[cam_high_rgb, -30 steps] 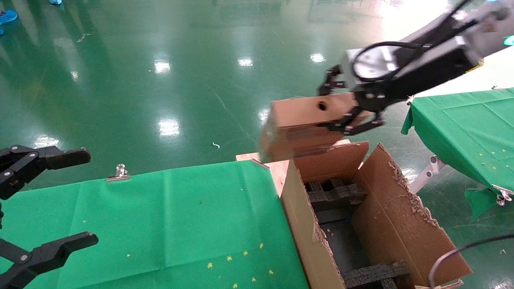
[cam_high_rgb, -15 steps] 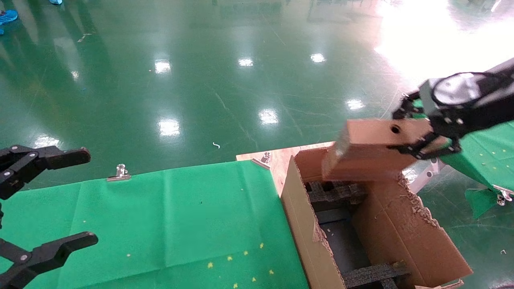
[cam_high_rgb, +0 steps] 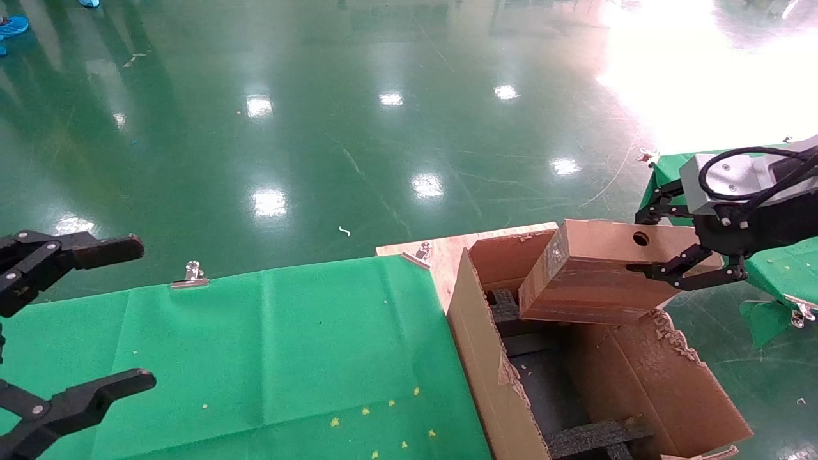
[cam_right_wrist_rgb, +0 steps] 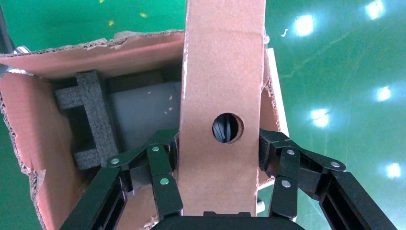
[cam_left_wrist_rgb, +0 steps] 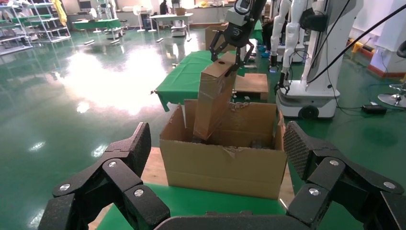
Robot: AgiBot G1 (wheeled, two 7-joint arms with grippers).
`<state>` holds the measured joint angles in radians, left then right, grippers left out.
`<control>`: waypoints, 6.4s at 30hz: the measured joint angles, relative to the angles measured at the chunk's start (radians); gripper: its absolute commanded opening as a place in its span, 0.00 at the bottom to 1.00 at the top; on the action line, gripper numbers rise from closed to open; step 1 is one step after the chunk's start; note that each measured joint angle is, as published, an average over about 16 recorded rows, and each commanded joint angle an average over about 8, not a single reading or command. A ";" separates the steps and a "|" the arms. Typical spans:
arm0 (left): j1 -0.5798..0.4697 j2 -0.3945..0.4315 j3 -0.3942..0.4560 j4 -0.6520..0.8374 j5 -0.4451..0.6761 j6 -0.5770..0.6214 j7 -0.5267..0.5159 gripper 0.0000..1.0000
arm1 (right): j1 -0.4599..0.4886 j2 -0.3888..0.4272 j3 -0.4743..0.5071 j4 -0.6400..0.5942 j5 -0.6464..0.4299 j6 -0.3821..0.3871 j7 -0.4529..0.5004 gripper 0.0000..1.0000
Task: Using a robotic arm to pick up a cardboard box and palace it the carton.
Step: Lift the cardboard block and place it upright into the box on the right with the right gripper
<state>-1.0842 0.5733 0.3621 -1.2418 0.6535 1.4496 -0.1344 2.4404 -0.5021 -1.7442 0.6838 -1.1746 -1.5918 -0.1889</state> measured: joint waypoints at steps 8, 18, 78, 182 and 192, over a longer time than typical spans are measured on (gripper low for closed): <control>0.000 0.000 0.000 0.000 0.000 0.000 0.000 1.00 | -0.007 0.001 -0.001 -0.003 0.004 0.009 0.018 0.00; 0.000 0.000 0.000 0.000 0.000 0.000 0.000 1.00 | -0.029 0.021 -0.023 0.013 -0.005 0.085 0.226 0.00; 0.000 0.000 0.000 0.000 0.000 0.000 0.000 1.00 | -0.050 0.199 -0.187 0.623 -0.427 0.393 1.791 0.00; 0.000 0.000 0.000 0.001 -0.001 -0.001 0.000 1.00 | -0.598 -0.110 -0.363 0.483 -0.642 0.821 2.219 0.85; 0.000 0.000 0.000 0.001 -0.001 -0.001 0.000 1.00 | -0.598 -0.111 -0.362 0.479 -0.636 0.822 2.212 1.00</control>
<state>-1.0839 0.5730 0.3624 -1.2411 0.6529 1.4489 -0.1341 1.8420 -0.6135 -2.1064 1.1632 -1.8104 -0.7694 2.0234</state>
